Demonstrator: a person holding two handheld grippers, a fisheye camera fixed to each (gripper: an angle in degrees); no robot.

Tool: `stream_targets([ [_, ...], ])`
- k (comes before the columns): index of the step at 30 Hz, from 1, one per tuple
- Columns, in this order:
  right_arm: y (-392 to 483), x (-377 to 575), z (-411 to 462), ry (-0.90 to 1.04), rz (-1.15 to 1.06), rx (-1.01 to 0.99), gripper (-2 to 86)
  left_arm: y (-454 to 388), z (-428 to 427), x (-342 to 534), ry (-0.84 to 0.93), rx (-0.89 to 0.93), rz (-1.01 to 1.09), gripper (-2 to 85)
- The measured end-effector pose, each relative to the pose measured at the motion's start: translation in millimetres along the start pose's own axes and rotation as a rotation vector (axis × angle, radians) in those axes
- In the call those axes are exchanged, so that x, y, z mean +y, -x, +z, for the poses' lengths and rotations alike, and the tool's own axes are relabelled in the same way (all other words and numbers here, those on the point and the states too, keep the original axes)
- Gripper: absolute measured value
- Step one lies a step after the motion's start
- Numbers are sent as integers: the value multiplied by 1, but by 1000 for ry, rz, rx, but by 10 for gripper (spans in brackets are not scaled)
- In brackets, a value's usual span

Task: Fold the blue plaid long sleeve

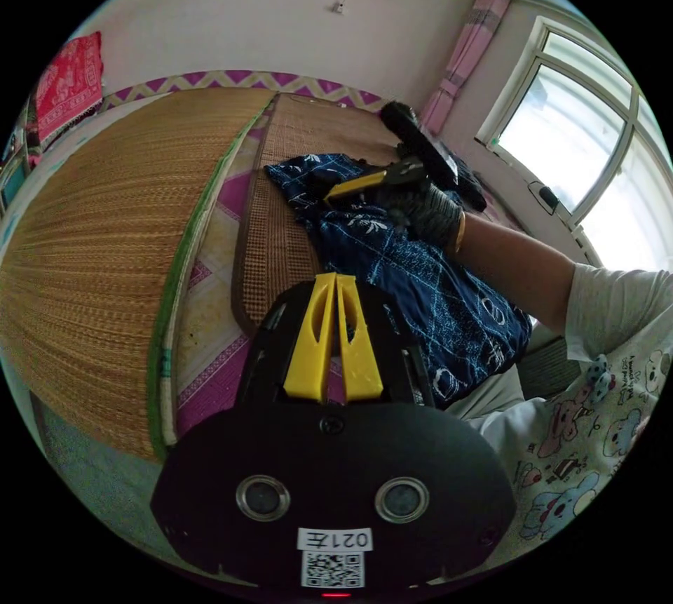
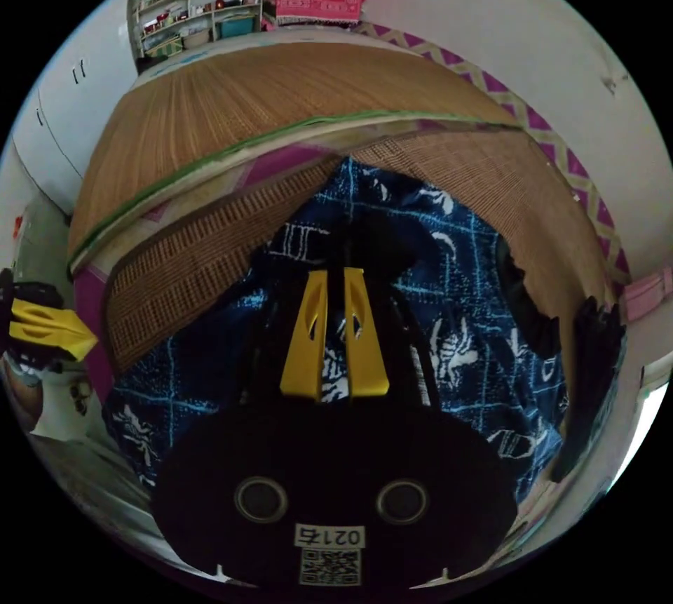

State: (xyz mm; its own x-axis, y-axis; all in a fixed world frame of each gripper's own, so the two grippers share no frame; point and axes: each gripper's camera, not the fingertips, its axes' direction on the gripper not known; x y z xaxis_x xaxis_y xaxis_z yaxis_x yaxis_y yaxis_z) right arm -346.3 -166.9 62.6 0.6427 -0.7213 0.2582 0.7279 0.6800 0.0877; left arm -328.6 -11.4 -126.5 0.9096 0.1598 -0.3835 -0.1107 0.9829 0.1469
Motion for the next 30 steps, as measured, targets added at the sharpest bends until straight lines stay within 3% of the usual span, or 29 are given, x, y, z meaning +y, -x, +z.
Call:
stream_targets([
  [2, -29, 13, -25, -42, 34, -173, 97, 1, 6, -6, -4, 3, 5, -10],
  [4, -60, 35, -56, -120, 77, -209, 102, 2, 13, -13, -4, 8, 7, -9],
  [9, -177, 105, -115, -141, 190, 75, 77, -2, 42, -45, -3, 58, 45, -8],
  [14, -311, 151, -113, 80, 135, 102, 77, -21, 84, -110, 44, 49, 210, 12],
  [16, -330, 155, -102, 146, 43, 146, 79, -25, 107, -140, 80, 66, 258, 34],
  [25, -402, 136, -57, 297, -116, -4, 86, -24, 212, -250, 210, 190, 394, 61],
  [30, -428, 139, -51, 350, -159, -111, 1, -14, 263, -282, 288, 177, 368, 64],
])
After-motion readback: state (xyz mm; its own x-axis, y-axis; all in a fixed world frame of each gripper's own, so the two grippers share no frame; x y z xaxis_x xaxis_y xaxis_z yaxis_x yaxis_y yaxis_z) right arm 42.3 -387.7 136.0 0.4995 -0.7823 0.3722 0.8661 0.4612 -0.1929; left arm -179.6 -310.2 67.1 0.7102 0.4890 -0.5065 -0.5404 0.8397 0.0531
